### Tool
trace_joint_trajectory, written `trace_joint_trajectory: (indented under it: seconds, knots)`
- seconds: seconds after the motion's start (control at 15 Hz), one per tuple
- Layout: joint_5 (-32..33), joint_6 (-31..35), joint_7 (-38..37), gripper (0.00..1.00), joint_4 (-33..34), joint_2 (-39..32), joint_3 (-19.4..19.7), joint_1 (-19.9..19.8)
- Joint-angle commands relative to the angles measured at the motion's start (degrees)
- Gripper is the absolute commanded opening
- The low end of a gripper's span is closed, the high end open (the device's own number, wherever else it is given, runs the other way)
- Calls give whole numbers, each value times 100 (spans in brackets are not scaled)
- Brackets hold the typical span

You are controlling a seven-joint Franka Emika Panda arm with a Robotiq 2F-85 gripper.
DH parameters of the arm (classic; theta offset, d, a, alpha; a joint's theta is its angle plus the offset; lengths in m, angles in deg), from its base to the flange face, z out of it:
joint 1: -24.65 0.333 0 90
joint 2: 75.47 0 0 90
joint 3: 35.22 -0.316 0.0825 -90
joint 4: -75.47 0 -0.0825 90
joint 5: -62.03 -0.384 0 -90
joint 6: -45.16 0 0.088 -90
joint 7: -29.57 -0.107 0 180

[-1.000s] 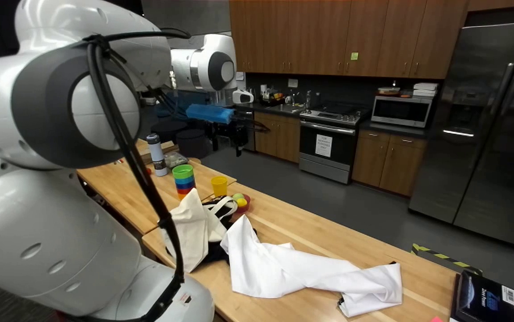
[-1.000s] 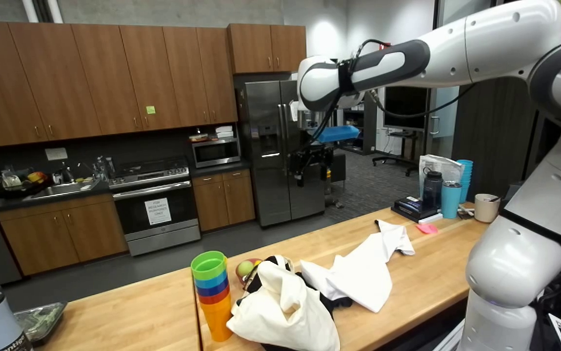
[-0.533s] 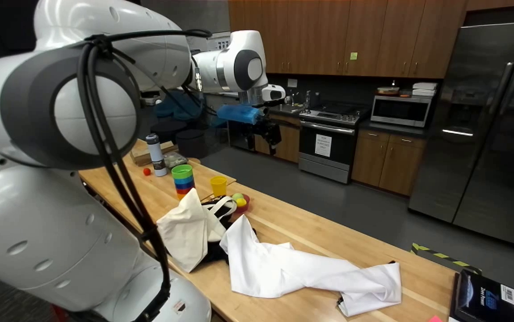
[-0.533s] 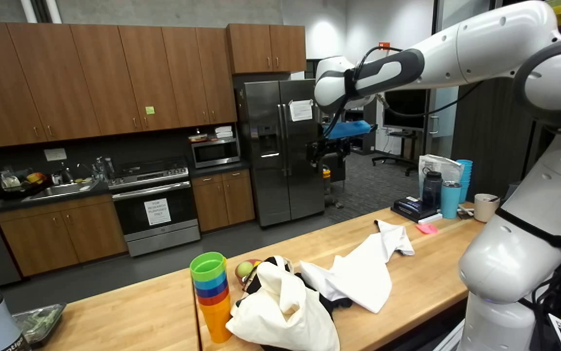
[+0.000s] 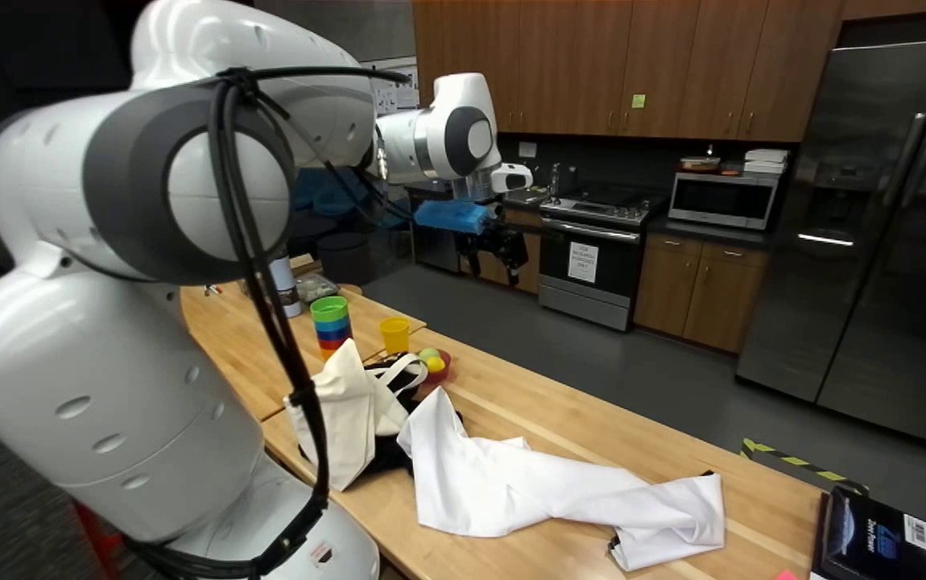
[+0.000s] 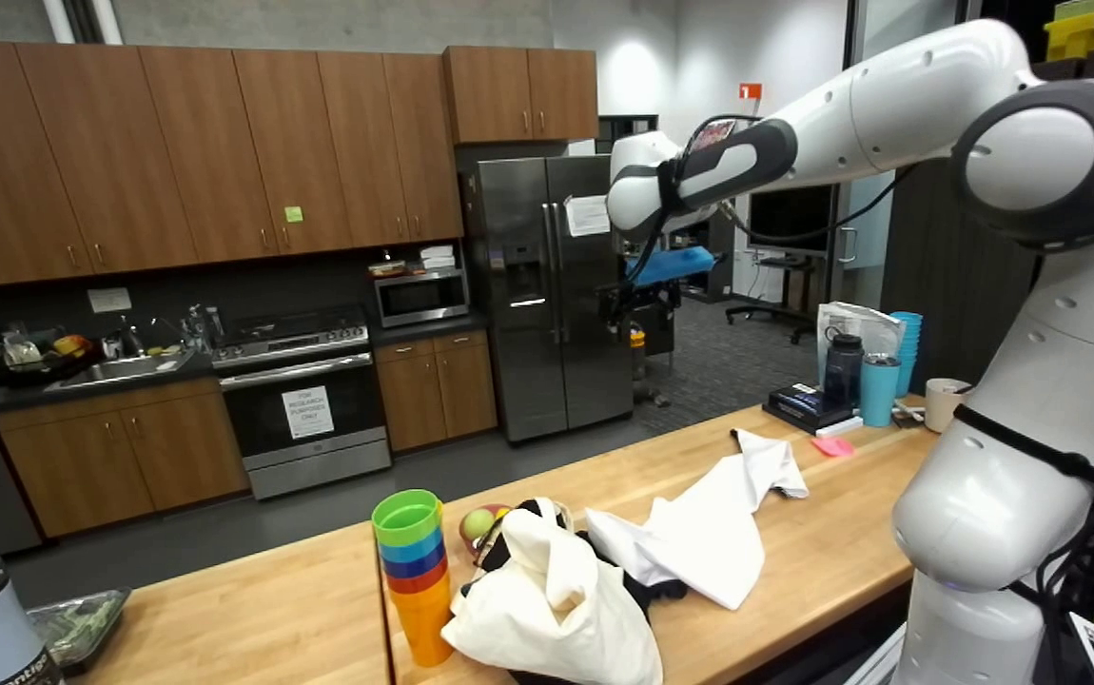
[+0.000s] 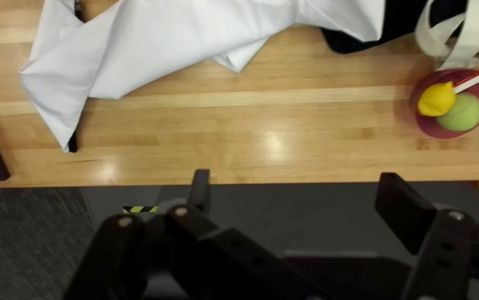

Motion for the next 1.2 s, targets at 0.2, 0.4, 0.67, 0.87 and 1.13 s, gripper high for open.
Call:
trace_joint_trajectory:
  seconds: [0.2, 0.4, 0.67, 0.87, 1.13]
  knots:
    - [1260, 202, -1923, 100, 1455, -2057, 250, -163]
    - [1035, -494, -2481, 100, 2404, -2863, 366, 169]
    - [322, -2043, -2481, 100, 3624, -3577, 232, 740]
    - [180, -3312, -2674, 100, 4509, -3938, 251, 1107]
    - [332, -3467, -2702, 100, 4549, -3892, 305, 1316]
